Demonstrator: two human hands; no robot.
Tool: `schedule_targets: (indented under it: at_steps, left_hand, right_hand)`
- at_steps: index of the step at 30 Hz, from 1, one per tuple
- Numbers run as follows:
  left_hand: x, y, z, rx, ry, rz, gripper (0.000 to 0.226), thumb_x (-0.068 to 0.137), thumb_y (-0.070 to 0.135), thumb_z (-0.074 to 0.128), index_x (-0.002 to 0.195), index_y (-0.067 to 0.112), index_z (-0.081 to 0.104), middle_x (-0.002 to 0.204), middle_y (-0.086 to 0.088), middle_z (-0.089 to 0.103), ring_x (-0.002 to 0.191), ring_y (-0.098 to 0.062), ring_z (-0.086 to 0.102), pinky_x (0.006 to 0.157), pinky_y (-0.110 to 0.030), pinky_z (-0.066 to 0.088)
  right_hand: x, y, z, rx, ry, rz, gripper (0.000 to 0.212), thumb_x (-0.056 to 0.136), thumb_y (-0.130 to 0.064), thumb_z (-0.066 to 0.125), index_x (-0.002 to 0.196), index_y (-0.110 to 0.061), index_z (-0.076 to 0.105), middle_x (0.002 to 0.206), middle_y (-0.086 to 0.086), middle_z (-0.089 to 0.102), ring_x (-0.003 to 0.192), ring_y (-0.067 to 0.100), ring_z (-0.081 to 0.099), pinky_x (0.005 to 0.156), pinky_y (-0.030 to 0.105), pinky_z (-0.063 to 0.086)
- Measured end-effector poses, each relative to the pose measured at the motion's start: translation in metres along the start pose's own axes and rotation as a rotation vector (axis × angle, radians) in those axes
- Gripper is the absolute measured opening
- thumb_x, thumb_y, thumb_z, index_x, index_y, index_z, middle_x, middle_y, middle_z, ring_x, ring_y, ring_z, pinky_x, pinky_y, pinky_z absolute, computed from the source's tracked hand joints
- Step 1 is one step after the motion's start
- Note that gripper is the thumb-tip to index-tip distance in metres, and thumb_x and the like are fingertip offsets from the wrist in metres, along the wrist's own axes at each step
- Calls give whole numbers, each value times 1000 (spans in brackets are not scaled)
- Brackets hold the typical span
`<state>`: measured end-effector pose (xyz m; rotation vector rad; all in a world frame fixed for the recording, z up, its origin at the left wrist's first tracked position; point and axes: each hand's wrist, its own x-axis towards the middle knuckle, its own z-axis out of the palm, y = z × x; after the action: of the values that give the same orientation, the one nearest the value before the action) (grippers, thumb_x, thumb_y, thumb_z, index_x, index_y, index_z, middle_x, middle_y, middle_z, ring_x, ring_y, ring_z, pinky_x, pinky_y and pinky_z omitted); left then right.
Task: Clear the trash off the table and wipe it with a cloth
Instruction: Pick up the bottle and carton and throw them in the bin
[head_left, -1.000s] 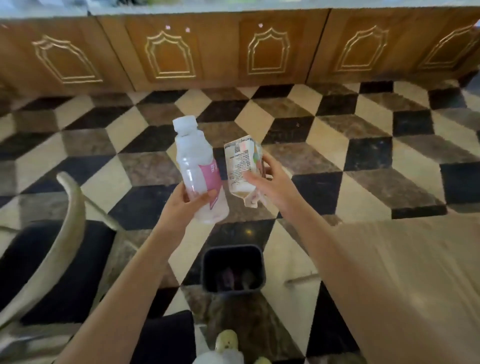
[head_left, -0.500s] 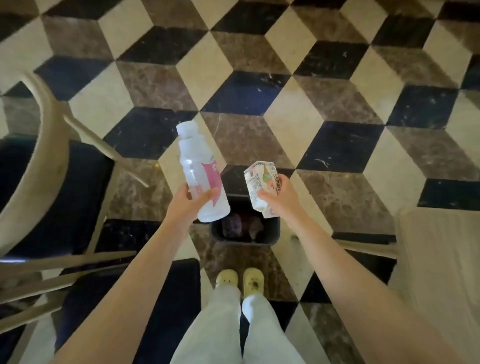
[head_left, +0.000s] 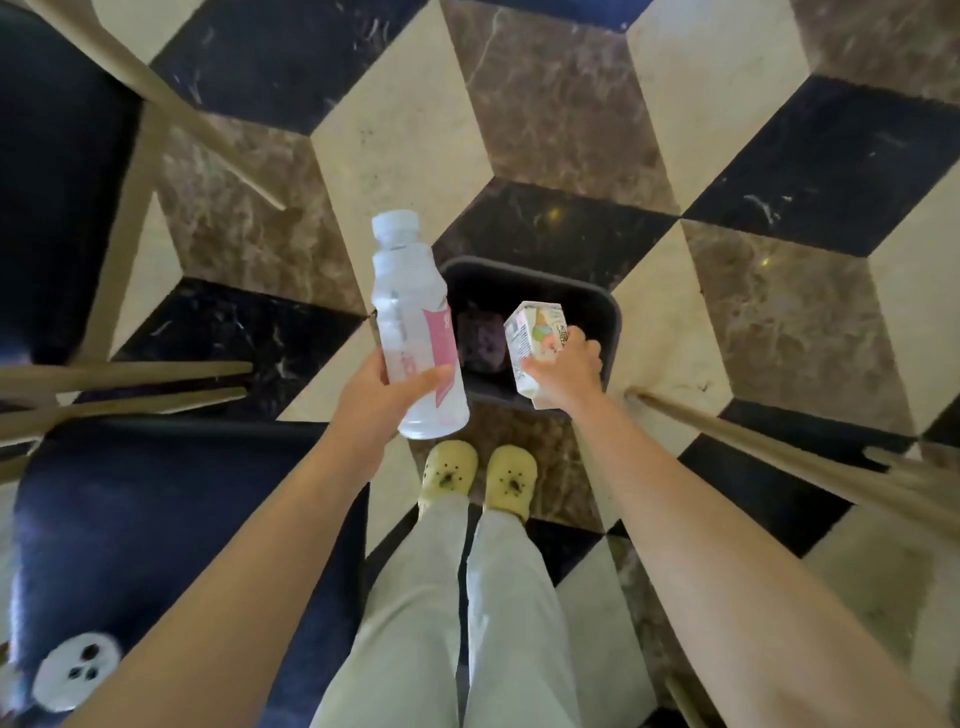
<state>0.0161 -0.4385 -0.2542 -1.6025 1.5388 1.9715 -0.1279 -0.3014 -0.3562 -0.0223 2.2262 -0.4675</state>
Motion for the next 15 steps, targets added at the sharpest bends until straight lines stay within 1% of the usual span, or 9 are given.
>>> schedule_targets:
  at_steps: [2,5,7,8,9,11,12,14,15]
  left_hand:
    - [12,-16,6,-21,10,-34,55,76,22,75,126,20,54,116,-2,67,108,-23,63,97,-45,49]
    - [27,-33,9,-42,7,-92,59,75,27,76,128,18,52,118,-3,66,109,-24,62,98,-45,49]
    - [33,-37,9,-45,-1,-111,60,75,28,75,128,17,51,118,-3,66,110,-24,62,98,-45,48]
    - [35,-38,10,-52,-12,-119,59,76,29,74,129,16,51,118,-3,66,110,-24,62,98,-44,48]
    - [37,-37,11,-64,-26,-130,56,78,29,72,128,16,52,118,-4,66,111,-24,62,98,-44,48]
    - [40,-35,15,-121,-63,-153,47,83,27,67,127,14,53,118,-6,66,111,-24,62,96,-41,50]
    - [41,-33,18,-160,-84,-161,44,85,26,64,126,14,54,118,-6,67,109,-23,64,94,-38,51]
    - [45,-32,25,-216,-122,-174,39,87,27,61,124,15,55,115,-5,68,105,-19,66,85,-30,55]
    - [48,-33,29,-220,-136,-175,38,88,28,61,123,16,55,114,-4,69,103,-18,67,80,-27,56]
  right_hand:
    - [16,3,13,-17,-20,-11,76,81,-34,68,139,-10,26,135,14,35,125,32,39,95,35,41]
    - [27,3,26,-17,-64,-52,73,88,-36,59,145,-10,20,144,14,30,132,33,33,102,39,37]
    - [22,-1,30,36,-93,-145,66,90,-41,54,143,-11,28,144,14,34,131,32,36,104,42,38]
    - [16,-3,32,97,-157,-191,65,90,-45,52,142,-14,30,142,10,38,130,28,39,102,40,42]
    - [7,-6,32,178,-260,-228,63,91,-49,48,142,-18,31,141,1,41,130,21,41,99,34,44]
    - [-18,-10,28,313,-545,-267,59,93,-53,42,143,-25,31,134,-17,42,125,2,42,99,22,38]
    - [-28,-11,26,338,-646,-308,56,92,-52,43,142,-28,33,133,-20,46,122,-3,46,101,20,39]
    - [-37,-3,26,379,-707,-370,54,90,-46,53,138,-31,36,127,-18,54,117,-3,53,96,19,46]
    - [-36,1,26,407,-684,-376,55,87,-43,59,137,-31,38,126,-15,57,115,-1,55,95,20,48]
